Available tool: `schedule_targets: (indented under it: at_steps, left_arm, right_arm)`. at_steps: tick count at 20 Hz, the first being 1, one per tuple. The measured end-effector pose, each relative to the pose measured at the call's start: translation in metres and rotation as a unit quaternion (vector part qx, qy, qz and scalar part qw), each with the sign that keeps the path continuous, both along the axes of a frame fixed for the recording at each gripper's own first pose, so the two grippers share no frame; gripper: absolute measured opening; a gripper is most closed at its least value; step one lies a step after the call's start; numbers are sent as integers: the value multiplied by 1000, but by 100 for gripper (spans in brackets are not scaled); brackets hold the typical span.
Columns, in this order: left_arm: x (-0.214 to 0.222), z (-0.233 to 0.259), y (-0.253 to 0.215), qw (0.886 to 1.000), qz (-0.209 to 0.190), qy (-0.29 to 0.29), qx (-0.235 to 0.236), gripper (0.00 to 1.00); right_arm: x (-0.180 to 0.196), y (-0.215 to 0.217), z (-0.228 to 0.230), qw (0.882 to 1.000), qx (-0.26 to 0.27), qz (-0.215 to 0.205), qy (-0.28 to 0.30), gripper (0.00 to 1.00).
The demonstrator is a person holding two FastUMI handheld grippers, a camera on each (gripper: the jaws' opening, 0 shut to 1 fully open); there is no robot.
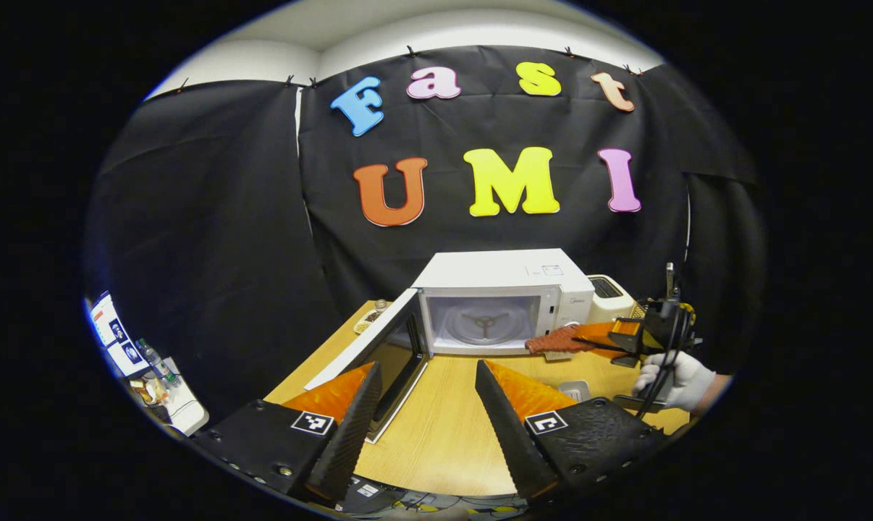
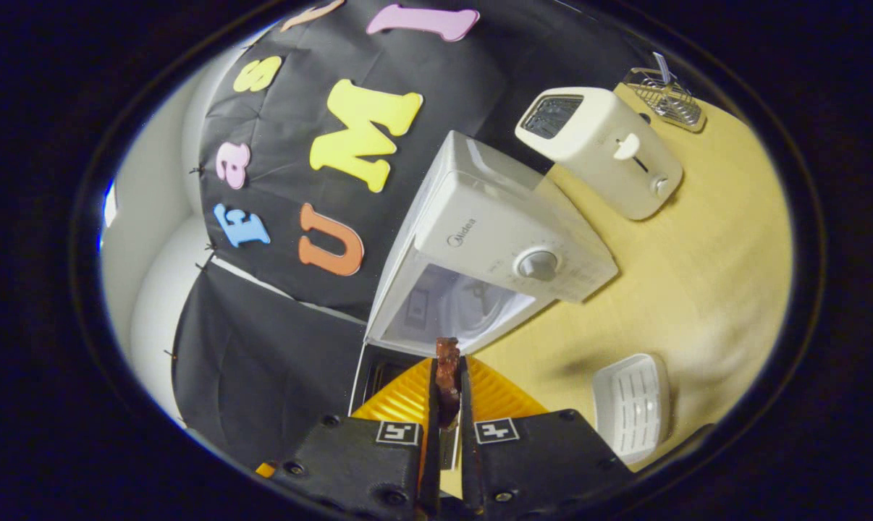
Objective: Open the microwave oven with the left hand, put the food in, and close the microwave oven.
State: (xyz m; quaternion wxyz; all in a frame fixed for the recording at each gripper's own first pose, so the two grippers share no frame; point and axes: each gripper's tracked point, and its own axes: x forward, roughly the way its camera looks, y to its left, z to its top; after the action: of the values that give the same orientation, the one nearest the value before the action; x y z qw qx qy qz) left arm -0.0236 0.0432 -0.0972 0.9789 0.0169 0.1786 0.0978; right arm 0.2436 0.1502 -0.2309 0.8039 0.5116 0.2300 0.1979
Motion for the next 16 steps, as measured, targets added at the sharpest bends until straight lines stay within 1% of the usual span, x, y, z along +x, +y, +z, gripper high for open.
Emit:
schedule_targets:
  at_steps: [2, 4, 7, 10, 12, 14, 16]
  left_arm:
    - [6, -2, -2, 999, -37, 0, -6, 81]
    - [9, -5, 3, 998, -68, 0, 1, 81]
    - [9, -9, 21, 995, -97, -6, 19, 81]
    - [5, -23, 44, 994, -104, -5, 24, 81]
    - [-1, -35, 61, 994, -101, 1, 34, 81]
    - [-6, -44, 79, 994, -98, 8, 42, 81]
    - [-10, -52, 94, 995, -92, 13, 46, 81]
  right_arm:
    - [14, 27, -4, 999, -5, -34, -8, 14]
    - [23, 57, -6, 998, 4, -59, -11, 14]
    - [49, 88, -11, 993, 16, -118, -16, 14]
    - [82, 113, -22, 984, 51, -171, 5, 15]
    - [107, 116, -27, 975, 61, -216, 7, 15]
    - [129, 117, -36, 968, 35, -248, 6, 14]
    - [147, 124, -45, 965, 12, -264, 6, 15]
